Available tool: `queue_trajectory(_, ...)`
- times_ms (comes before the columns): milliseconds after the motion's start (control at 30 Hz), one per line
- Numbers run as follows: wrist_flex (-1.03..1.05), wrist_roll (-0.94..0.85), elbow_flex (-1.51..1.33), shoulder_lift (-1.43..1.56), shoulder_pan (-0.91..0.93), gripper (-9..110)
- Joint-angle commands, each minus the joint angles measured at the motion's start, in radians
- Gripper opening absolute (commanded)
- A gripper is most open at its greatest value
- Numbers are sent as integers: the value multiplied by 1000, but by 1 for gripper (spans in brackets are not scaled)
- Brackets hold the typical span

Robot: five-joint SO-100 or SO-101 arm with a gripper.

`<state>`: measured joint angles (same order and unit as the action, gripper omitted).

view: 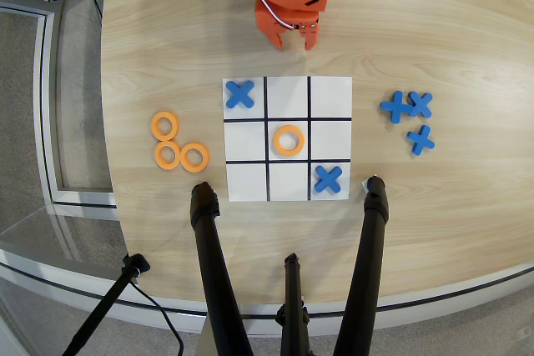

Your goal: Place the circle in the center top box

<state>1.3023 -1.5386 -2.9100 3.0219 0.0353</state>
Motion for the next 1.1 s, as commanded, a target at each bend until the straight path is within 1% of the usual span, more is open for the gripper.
queue_trajectory(0,8,28,161,-75,31,21)
queue_trajectory(133,-52,101,310,-198,64,24)
queue_trajectory(267,-215,186,419,-382,95,25)
queue_trajectory(500,-337,229,703,-756,204,25)
queue_trajectory(733,-348,245,1042,-1120,310,25)
queue_trajectory(1067,-414,229,1285,-1508,411,25)
